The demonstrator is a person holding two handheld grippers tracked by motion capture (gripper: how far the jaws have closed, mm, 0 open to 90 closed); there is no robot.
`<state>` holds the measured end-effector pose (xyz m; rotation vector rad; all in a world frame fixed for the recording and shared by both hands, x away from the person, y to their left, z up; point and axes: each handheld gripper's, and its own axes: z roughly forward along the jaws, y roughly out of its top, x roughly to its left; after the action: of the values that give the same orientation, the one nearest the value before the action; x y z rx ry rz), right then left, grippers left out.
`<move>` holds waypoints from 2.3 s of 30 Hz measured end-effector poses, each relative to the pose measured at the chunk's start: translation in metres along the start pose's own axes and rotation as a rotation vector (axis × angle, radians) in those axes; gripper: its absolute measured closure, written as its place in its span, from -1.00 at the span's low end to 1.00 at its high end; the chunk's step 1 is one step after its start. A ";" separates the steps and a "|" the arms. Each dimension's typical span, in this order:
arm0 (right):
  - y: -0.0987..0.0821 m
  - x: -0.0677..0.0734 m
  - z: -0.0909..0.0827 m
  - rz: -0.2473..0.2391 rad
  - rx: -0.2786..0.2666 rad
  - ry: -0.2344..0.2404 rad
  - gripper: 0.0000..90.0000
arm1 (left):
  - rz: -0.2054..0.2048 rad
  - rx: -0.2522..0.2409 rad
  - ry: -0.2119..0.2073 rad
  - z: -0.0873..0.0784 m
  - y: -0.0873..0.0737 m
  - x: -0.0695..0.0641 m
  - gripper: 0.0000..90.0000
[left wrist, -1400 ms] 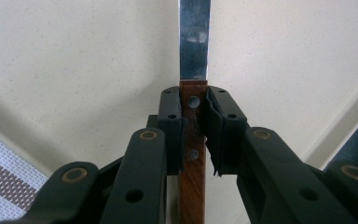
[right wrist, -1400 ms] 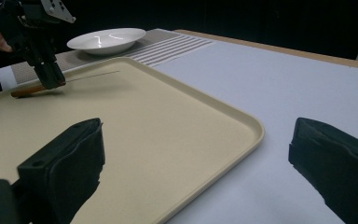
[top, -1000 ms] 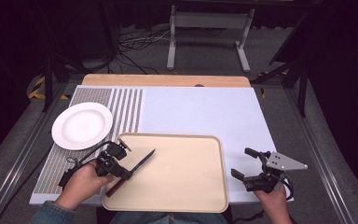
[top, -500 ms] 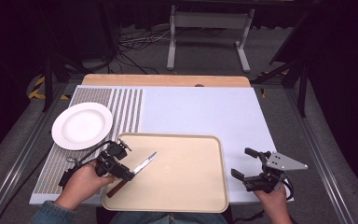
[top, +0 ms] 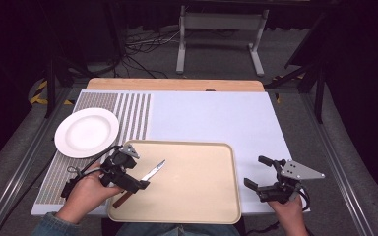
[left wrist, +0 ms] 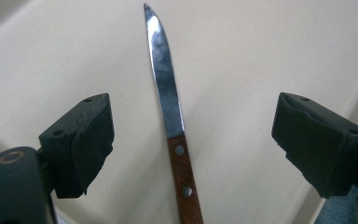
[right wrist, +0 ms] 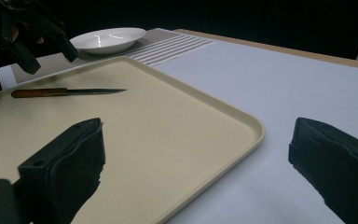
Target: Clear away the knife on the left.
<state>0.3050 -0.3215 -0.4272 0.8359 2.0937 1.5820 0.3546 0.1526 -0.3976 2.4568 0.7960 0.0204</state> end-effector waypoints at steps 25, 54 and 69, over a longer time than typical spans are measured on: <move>0.000 0.000 0.000 -0.005 0.001 0.003 -0.91 | 0.259 0.118 -0.024 0.026 0.005 -0.026 1.00; 0.000 0.000 0.001 0.000 0.005 0.010 -0.91 | 0.197 0.195 0.073 0.038 0.002 -0.005 1.00; -0.001 -0.001 0.001 0.000 0.008 0.009 -0.91 | 0.140 0.165 0.080 0.033 -0.005 0.010 1.00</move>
<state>0.3061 -0.3211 -0.4282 0.8328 2.1077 1.5813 0.3663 0.1442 -0.4298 2.6789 0.6817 0.1096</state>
